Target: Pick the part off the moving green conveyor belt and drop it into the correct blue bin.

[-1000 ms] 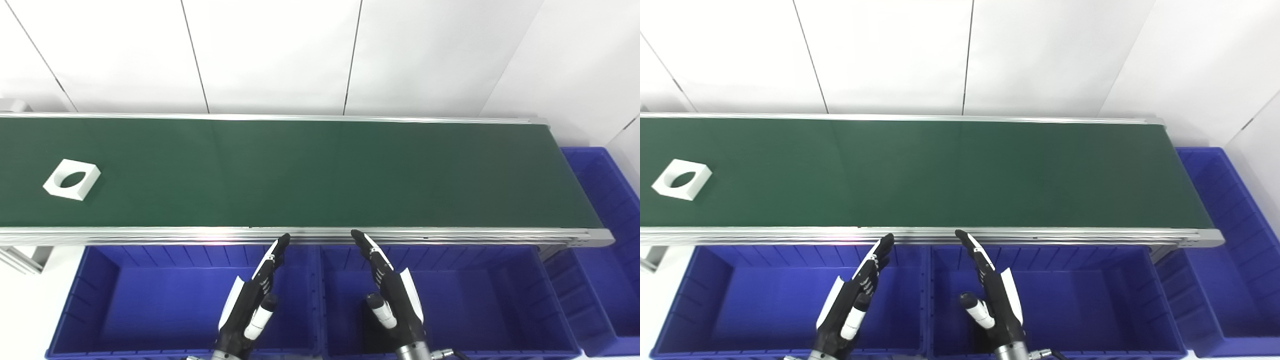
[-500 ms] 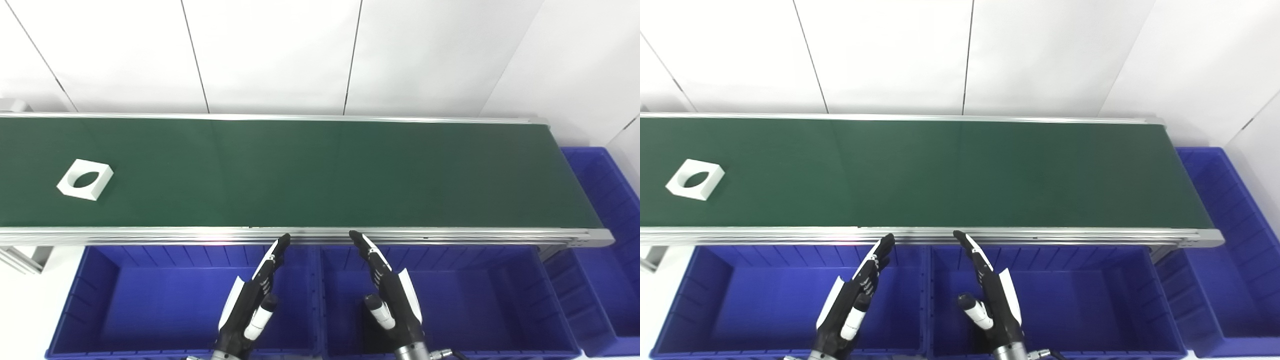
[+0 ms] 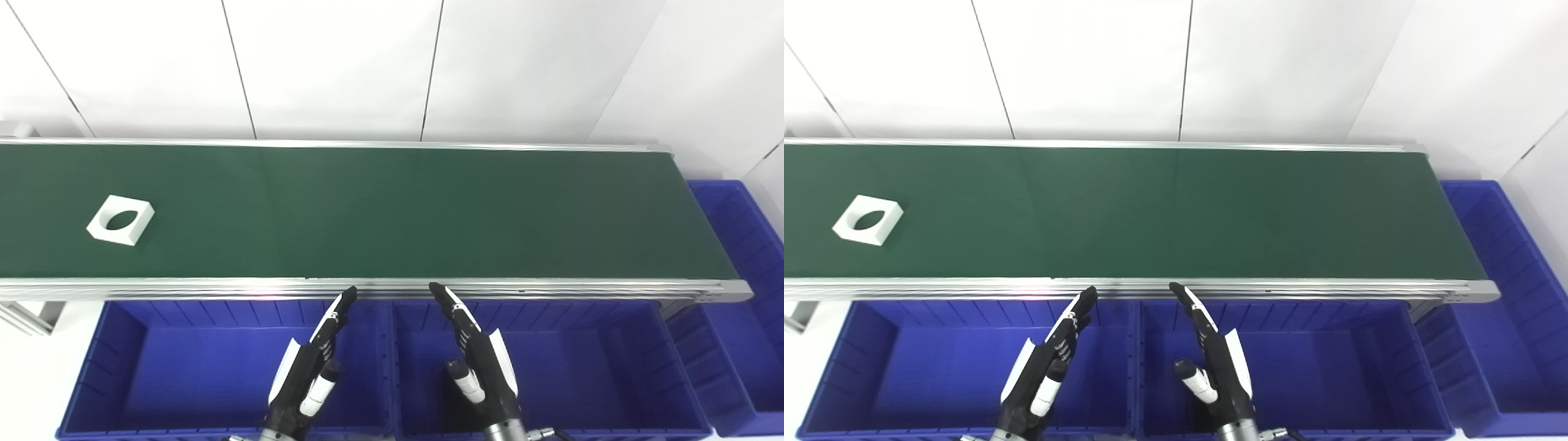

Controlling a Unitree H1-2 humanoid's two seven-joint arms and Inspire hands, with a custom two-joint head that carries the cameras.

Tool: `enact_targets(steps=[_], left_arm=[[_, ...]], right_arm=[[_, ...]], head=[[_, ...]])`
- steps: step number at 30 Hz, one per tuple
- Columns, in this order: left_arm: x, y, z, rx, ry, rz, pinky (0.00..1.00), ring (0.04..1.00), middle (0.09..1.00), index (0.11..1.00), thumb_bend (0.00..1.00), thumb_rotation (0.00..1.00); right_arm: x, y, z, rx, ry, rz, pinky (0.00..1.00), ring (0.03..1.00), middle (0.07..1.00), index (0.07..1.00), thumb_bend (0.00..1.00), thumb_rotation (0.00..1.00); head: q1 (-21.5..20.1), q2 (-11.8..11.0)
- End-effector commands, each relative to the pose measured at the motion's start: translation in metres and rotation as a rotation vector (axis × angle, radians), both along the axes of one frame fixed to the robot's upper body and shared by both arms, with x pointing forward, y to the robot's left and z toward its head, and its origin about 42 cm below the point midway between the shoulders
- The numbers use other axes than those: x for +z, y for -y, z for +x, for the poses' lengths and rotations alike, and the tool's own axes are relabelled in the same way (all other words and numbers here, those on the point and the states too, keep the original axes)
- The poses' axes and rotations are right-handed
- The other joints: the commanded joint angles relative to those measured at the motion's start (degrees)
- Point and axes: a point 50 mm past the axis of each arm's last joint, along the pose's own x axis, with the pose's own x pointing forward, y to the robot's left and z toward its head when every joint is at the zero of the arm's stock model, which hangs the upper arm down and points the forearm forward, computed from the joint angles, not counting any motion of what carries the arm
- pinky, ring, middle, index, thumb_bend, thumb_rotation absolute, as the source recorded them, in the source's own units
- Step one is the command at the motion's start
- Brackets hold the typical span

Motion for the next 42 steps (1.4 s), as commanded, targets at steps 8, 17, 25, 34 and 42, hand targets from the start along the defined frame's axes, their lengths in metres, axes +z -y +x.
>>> enact_targets(steps=[8,17,25,34,42], left_arm=[[0.001,0.01,0.003,-0.009,0.023,-0.012,0.99,0.99,0.971,0.935,0.77,1.0],[-0.011,0.026,0.008,0.008,0.033,0.073,0.91,0.93,0.927,0.892,0.79,0.98],[-0.014,0.031,0.008,0.013,0.064,0.112,0.88,0.902,0.909,0.868,0.78,0.94],[-0.015,0.033,0.006,0.016,0.084,0.128,0.86,0.899,0.907,0.878,0.75,0.9],[-0.012,0.035,0.009,0.014,0.126,0.144,0.87,0.895,0.905,0.881,0.75,0.9]], right_arm=[[-0.002,0.005,0.003,0.008,0.036,0.003,0.94,0.942,0.93,0.911,1.0,1.0],[-0.012,0.02,0.002,0.007,0.002,-0.034,0.92,0.943,0.939,0.923,1.0,1.0],[-0.013,0.024,0.002,0.007,-0.003,-0.036,0.94,0.958,0.951,0.934,1.0,1.0],[-0.012,0.025,0.001,0.003,-0.003,-0.027,0.95,0.963,0.954,0.937,1.0,1.0],[-0.014,0.026,0.002,0.001,-0.007,-0.031,0.96,0.962,0.952,0.933,1.0,1.0]], head=[[7.12,-5.31],[13.21,-10.65],[14.27,-10.91],[14.83,-10.81],[15.48,-10.6]])
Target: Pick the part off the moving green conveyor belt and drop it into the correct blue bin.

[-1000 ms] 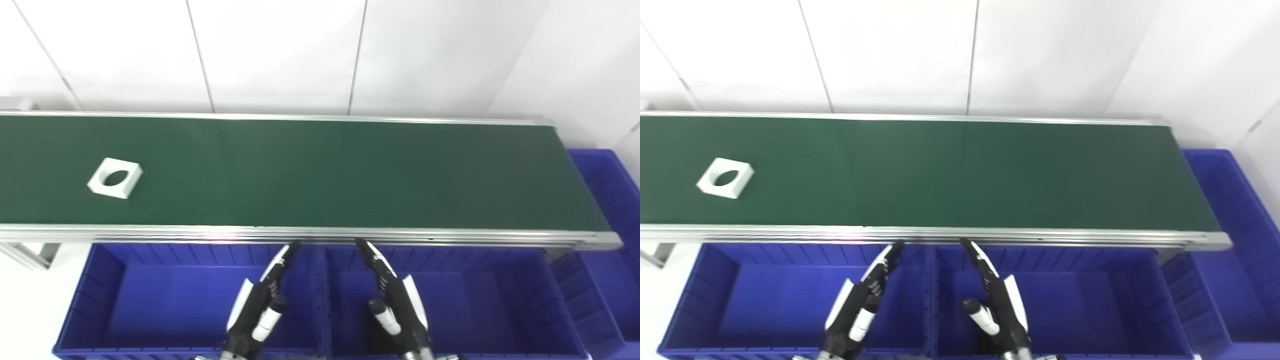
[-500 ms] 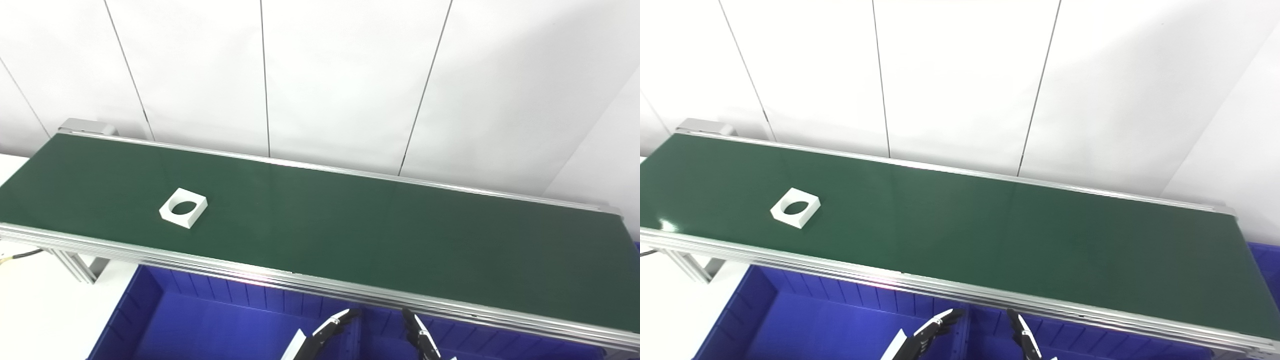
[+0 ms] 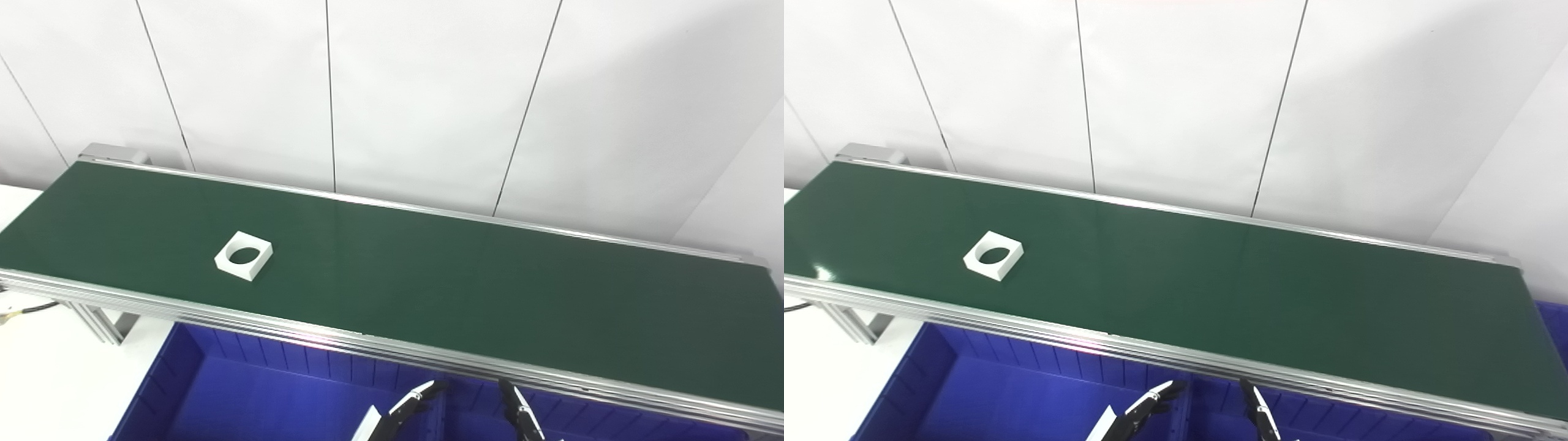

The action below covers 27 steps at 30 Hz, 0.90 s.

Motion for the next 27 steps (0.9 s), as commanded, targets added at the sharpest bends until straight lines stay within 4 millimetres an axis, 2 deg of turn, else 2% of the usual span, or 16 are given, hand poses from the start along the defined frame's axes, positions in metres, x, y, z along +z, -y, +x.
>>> enact_targets(steps=[1,5,9,11,12,19,20,21,23,27], left_arm=[[0.013,0.002,0.01,-0.011,0.086,-0.01,0.88,0.893,0.905,0.882,0.76,0.9],[0.03,0.004,0.013,-0.032,0.159,-0.034,0.88,0.89,0.9,0.868,0.81,0.89],[0.051,0.002,0.017,-0.059,0.264,-0.042,0.88,0.879,0.897,0.873,0.81,0.87],[0.067,0.0,0.023,-0.063,0.31,-0.073,0.86,0.859,0.879,0.867,0.83,0.79],[0.072,-0.001,0.025,-0.063,0.324,-0.086,0.84,0.839,0.857,0.849,0.84,0.71],[0.114,-0.021,0.06,-0.084,0.429,-0.132,0.73,0.799,0.806,0.84,0.94,0.46],[0.119,-0.024,0.066,-0.08,0.45,-0.131,0.73,0.798,0.805,0.84,0.94,0.45],[0.123,-0.026,0.07,-0.079,0.462,-0.131,0.72,0.8,0.806,0.845,0.96,0.39],[0.131,-0.029,0.078,-0.075,0.498,-0.117,0.7,0.797,0.807,0.85,0.99,0.31],[0.142,-0.038,0.095,-0.046,0.631,0.015,0.66,0.763,0.801,0.847,0.99,0.24]], right_arm=[[0.01,0.0,0.007,0.0,0.075,0.03,0.95,0.959,0.95,0.932,1.0,1.0],[0.008,0.0,0.008,0.001,0.071,0.023,0.95,0.957,0.949,0.931,1.0,1.0],[0.008,0.0,0.008,0.004,0.07,0.024,0.96,0.959,0.951,0.933,1.0,1.0],[0.008,-0.001,0.008,0.005,0.07,0.022,0.95,0.955,0.95,0.931,1.0,1.0],[0.008,-0.001,0.008,0.005,0.069,0.022,0.95,0.956,0.951,0.932,1.0,1.0],[0.006,-0.003,0.012,0.003,0.072,0.013,0.95,0.951,0.946,0.924,1.0,1.0],[0.006,-0.004,0.012,0.004,0.074,0.011,0.95,0.951,0.946,0.923,1.0,1.0],[0.006,-0.004,0.012,0.004,0.075,0.01,0.95,0.951,0.946,0.924,1.0,1.0],[0.007,-0.005,0.013,0.005,0.076,0.013,0.95,0.953,0.948,0.925,1.0,1.0],[0.007,-0.007,0.013,0.003,0.078,0.021,0.94,0.952,0.945,0.923,1.0,1.0]], head=[[0.1,0.02],[0.55,-0.14],[0.64,-0.12],[0.69,-0.23],[0.69,-0.23],[0.71,-0.68],[0.65,-0.71],[0.65,-0.71],[0.57,-0.78],[0.33,-0.71]])
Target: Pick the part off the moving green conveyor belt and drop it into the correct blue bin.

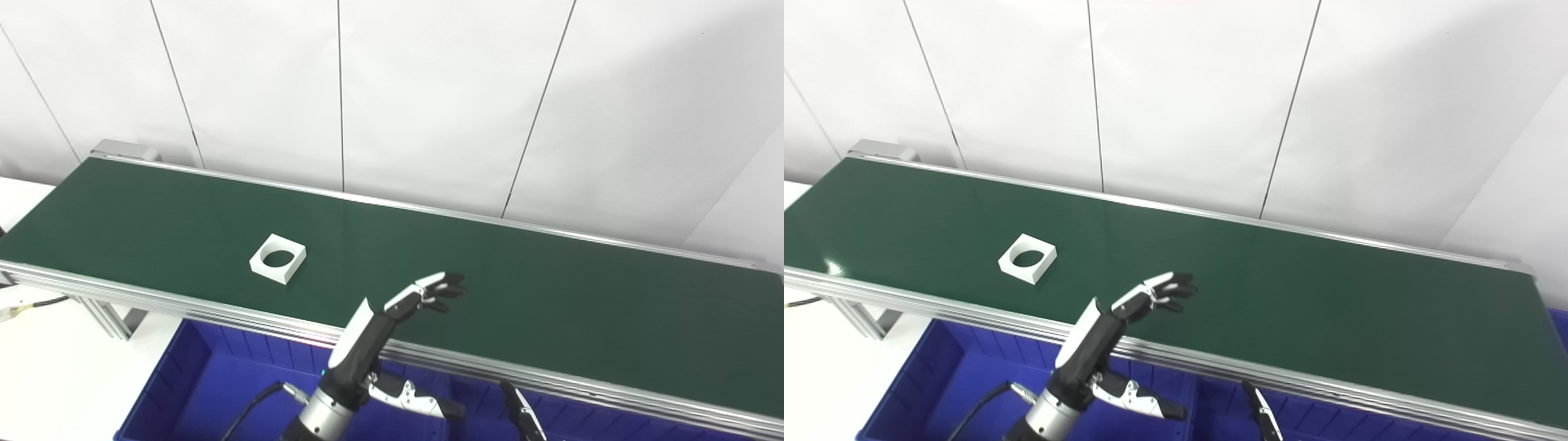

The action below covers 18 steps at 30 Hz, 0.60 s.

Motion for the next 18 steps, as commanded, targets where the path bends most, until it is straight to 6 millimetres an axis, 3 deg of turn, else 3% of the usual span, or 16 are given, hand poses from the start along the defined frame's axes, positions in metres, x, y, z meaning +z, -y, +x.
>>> enact_targets(steps=[1,5,9,13,18], left_arm=[[0.021,-0.003,0.018,0.014,0.153,0.065,0.65,0.753,0.8,0.848,0.99,0.21],[0.036,-0.014,0.042,0.012,0.245,0.217,0.6,0.723,0.795,0.844,1.0,0.1],[0.055,-0.024,0.068,-0.001,0.315,0.455,0.54,0.678,0.793,0.843,1.0,0.09],[0.074,-0.031,0.091,-0.015,0.331,0.702,0.55,0.691,0.798,0.827,1.0,0.09],[0.084,-0.036,0.111,-0.002,0.335,0.889,0.58,0.7,0.793,0.81,1.0,0.11]], right_arm=[[0.011,-0.005,0.006,0.004,0.078,0.036,0.94,0.952,0.946,0.924,1.0,1.0],[0.011,-0.006,0.006,0.007,0.077,0.041,0.96,0.958,0.95,0.931,1.0,1.0],[0.011,-0.008,0.006,0.008,0.075,0.043,0.94,0.955,0.947,0.931,1.0,1.0],[0.01,-0.009,0.007,0.014,0.073,0.047,0.95,0.959,0.949,0.935,1.0,1.0],[0.01,-0.011,0.007,0.012,0.074,0.046,0.95,0.956,0.947,0.931,1.0,1.0]], head=[[-0.04,0.09],[-0.28,0.04],[-0.41,-0.09],[-0.72,-0.24],[-0.93,-0.31]])
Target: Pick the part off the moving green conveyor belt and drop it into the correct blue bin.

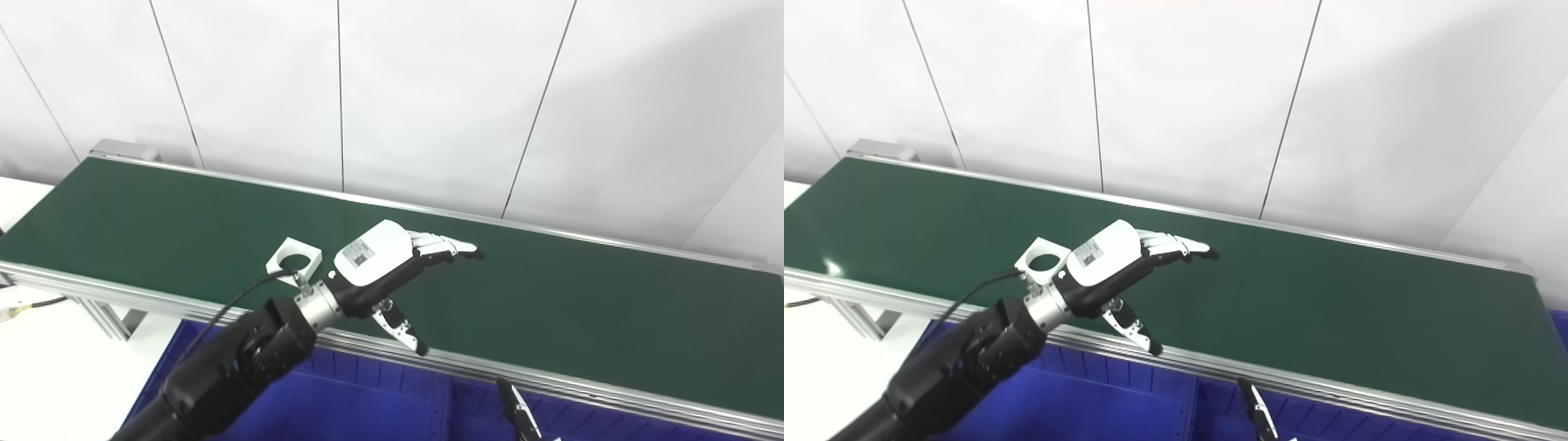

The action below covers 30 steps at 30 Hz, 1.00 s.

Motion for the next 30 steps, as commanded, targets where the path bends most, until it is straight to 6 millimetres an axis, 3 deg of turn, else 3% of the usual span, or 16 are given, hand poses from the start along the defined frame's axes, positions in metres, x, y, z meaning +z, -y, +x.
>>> enact_targets(steps=[1,13,30], left_arm=[[0.022,-0.003,0.016,0.007,0.067,0.069,0.58,0.705,0.793,0.807,1.0,0.1],[0.03,-0.003,0.069,-0.015,0.052,0.389,0.66,0.769,0.857,0.838,1.0,0.11],[0.018,-0.007,0.107,-0.003,-0.026,0.538,0.73,0.816,0.867,0.816,1.0,0.12]], right_arm=[[0.01,-0.005,0.006,-0.002,0.073,0.038,0.95,0.958,0.948,0.932,1.0,1.0],[0.007,-0.007,0.007,0.004,0.064,0.035,0.98,0.962,0.944,0.927,1.0,1.0],[0.007,-0.009,0.006,0.007,0.064,0.034,0.98,0.964,0.944,0.928,1.0,1.0]], head=[[0.03,0.04],[-0.27,-0.72],[-0.52,-0.76]])
